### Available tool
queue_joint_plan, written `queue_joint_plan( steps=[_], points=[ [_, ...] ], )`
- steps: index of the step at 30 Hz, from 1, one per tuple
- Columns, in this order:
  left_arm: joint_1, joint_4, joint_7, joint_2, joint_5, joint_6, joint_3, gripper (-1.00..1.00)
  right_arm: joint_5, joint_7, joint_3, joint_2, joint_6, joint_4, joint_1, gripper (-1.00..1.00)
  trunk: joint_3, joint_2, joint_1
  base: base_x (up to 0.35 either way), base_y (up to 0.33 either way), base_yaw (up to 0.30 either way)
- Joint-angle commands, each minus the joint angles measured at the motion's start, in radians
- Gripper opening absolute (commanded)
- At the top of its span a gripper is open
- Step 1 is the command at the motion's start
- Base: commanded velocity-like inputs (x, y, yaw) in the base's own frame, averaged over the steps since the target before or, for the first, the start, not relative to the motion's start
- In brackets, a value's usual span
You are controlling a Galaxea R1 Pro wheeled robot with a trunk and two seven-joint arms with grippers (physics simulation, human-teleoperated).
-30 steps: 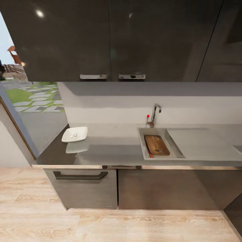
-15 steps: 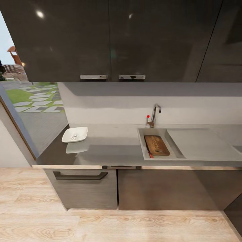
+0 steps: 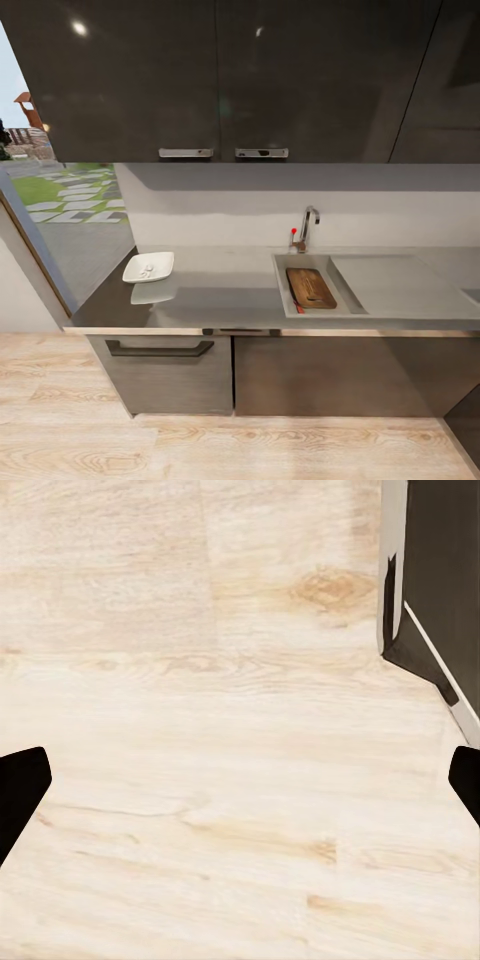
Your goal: In the kitchen, take the Vidalia onion out of the sink, dice it on the chopping board with the paring knife, put the diced onion into the bowl on the countertop, then place both the paring knife and the chopping board into the sink.
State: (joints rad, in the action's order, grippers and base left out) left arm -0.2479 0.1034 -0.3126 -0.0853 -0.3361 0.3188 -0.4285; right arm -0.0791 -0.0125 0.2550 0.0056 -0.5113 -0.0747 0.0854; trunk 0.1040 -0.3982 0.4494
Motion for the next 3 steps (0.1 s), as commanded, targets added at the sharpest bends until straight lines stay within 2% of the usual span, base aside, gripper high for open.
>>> queue_joint_plan(
  steps=[1,3],
  points=[
    [-0.001,0.003,-0.005,-0.001,-0.008,0.000,-0.009,1.00,-0.008,-0.001,0.007,0.001,-0.001,-0.002,0.000,1.00,0.002,-0.002,0.001,0.000,0.000,0.000],
    [-0.001,0.003,-0.005,-0.001,-0.008,0.000,-0.009,1.00,-0.008,-0.001,0.007,0.001,-0.001,-0.002,0.000,1.00,0.002,-0.002,0.001,0.000,0.000,0.000]
  ],
)
